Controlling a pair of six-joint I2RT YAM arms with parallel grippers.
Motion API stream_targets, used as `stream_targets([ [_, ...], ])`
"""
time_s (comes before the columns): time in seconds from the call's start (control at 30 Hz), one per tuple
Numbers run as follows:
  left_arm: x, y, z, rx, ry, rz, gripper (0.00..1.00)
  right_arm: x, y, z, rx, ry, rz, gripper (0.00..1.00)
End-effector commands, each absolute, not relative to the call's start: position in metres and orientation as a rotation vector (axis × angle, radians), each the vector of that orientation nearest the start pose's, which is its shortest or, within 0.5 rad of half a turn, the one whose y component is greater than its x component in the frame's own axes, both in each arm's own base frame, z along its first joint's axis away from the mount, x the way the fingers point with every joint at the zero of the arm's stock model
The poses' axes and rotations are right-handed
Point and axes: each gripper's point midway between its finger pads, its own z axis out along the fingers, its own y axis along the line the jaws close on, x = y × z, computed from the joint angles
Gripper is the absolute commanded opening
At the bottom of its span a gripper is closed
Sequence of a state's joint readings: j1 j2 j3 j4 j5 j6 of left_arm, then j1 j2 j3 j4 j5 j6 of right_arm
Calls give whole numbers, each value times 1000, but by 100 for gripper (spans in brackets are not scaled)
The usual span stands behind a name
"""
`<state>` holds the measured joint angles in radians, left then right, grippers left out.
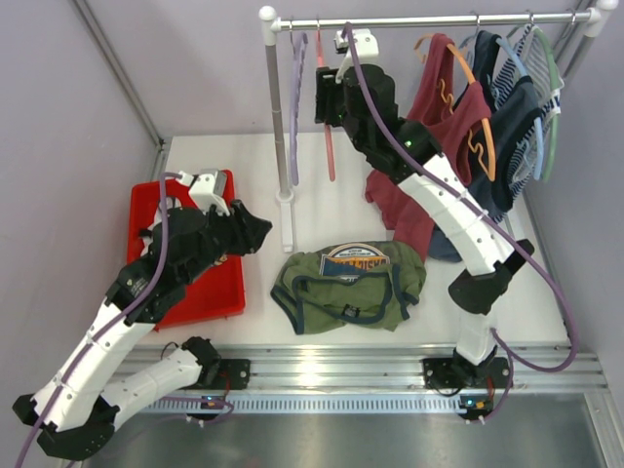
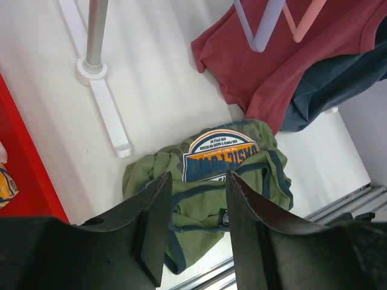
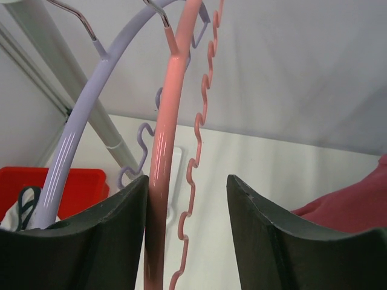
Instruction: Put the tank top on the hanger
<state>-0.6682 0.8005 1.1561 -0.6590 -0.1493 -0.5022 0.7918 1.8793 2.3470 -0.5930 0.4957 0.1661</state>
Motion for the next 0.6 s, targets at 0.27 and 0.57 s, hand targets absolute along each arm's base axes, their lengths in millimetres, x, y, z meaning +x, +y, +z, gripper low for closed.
stream_targets([
  [0.27,218,-161,333,43,1912,-655,46,407,303,458,-198,1703,235,49],
  [0.57,218,-162,324,69,1945,-639,45,405,302,453,-249,1731,273,41],
])
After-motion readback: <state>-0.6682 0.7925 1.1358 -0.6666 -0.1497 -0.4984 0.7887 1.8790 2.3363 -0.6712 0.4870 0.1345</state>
